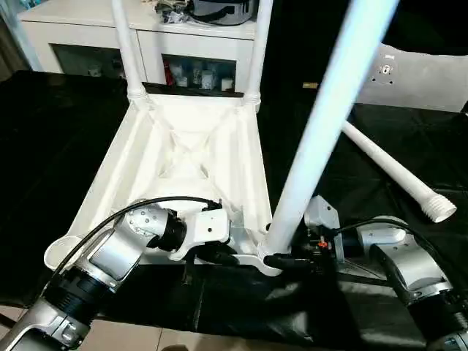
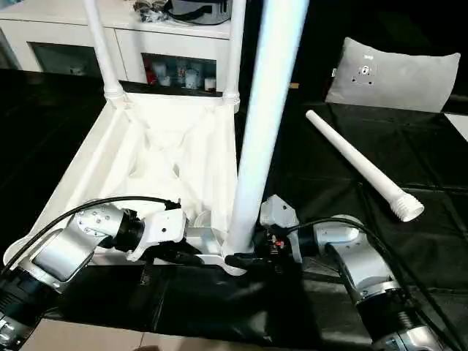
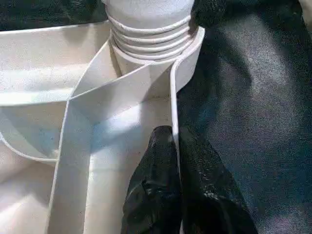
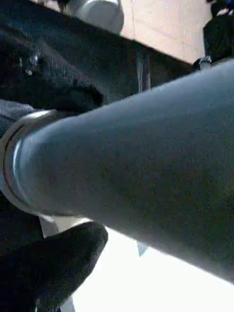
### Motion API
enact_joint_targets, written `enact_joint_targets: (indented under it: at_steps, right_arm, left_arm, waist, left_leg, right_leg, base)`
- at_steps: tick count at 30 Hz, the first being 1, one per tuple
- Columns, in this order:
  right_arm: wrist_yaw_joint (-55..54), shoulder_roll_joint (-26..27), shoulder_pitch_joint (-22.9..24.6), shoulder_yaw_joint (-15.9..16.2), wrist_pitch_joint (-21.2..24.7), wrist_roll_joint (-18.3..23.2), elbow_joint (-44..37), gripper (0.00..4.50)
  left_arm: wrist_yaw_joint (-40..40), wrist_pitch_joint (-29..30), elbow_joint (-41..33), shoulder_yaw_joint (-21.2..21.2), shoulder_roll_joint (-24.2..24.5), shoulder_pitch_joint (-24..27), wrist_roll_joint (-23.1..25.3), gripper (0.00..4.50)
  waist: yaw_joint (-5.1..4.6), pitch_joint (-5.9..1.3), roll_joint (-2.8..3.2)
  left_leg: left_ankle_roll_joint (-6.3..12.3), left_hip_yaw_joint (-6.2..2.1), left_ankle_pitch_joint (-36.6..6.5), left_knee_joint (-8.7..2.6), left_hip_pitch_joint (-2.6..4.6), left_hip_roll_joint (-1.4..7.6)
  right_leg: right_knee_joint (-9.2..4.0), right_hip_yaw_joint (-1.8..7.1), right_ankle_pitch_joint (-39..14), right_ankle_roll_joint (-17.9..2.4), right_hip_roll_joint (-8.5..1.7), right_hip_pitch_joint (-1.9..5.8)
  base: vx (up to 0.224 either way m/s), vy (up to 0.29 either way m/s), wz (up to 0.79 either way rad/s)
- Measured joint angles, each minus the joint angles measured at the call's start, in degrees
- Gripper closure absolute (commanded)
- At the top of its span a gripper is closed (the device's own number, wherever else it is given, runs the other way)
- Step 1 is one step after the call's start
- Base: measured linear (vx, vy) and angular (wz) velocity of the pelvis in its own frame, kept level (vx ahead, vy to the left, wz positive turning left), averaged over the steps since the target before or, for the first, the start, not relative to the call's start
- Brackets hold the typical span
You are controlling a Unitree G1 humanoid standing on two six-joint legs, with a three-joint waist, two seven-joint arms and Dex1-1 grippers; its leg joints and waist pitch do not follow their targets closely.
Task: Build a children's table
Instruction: Rotate leg to tighten
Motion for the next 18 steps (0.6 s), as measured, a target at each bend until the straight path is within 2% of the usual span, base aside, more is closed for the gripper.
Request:
enact_joint_targets:
  at_steps: [7, 9, 11, 13, 18]
  right_arm:
    - [-0.2, 0.0, 0.0, 0.0, 0.0, 0.0, -0.1, 0.77]
    - [-0.1, 0.0, 0.0, 0.0, 0.0, 0.0, -0.1, 1.03]
    - [0.2, 0.0, 0.1, 0.1, 0.1, 0.1, -0.2, 1.03]
    - [0.3, 0.0, 0.2, 0.1, 0.2, 0.2, -0.2, 1.39]
    - [0.6, 0.0, 0.3, 0.3, 0.3, 0.2, -0.4, 1.57]
  left_arm:
    - [0.0, 0.0, 0.0, 0.0, 0.0, 0.0, 0.0, 4.50]
    - [0.0, 0.0, 0.0, 0.0, 0.0, 0.0, 0.0, 4.50]
    - [0.0, 0.0, 0.0, 0.0, 0.0, 0.0, 0.1, 4.50]
    - [0.0, 0.0, 0.0, 0.0, 0.0, 0.0, 0.1, 4.50]
    - [0.0, 0.0, 0.0, 0.0, 0.0, 0.0, 0.1, 4.50]
  waist:
    - [-0.02, 0.00, 0.00]
    - [-0.02, 0.00, 0.00]
    - [-0.03, 0.00, 0.00]
    - [-0.05, 0.00, 0.00]
    - [-0.05, 0.00, 0.00]
  left_leg:
    - [0.00, 0.00, 0.0, 0.00, 0.00, 0.00]
    - [0.00, 0.00, 0.0, 0.00, 0.01, 0.00]
    - [0.00, 0.00, 0.0, 0.00, 0.01, 0.00]
    - [0.00, 0.00, 0.0, 0.00, 0.01, 0.00]
    - [0.00, 0.00, 0.0, -0.01, 0.02, 0.00]
  right_leg:
    - [0.01, 0.00, 0.0, 0.0, 0.00, 0.00]
    - [0.01, 0.00, 0.0, 0.0, 0.00, 0.00]
    - [0.01, 0.00, 0.0, 0.0, 0.00, 0.00]
    - [0.01, 0.00, 0.0, 0.0, 0.00, 0.00]
    - [0.01, 0.00, 0.0, 0.0, 0.00, 0.00]
  base:
    - [0.000, 0.000, 0.00]
    - [0.000, 0.000, 0.00]
    - [0.000, 0.000, 0.00]
    - [0.000, 0.000, 0.00]
    - [0.000, 0.000, 0.00]
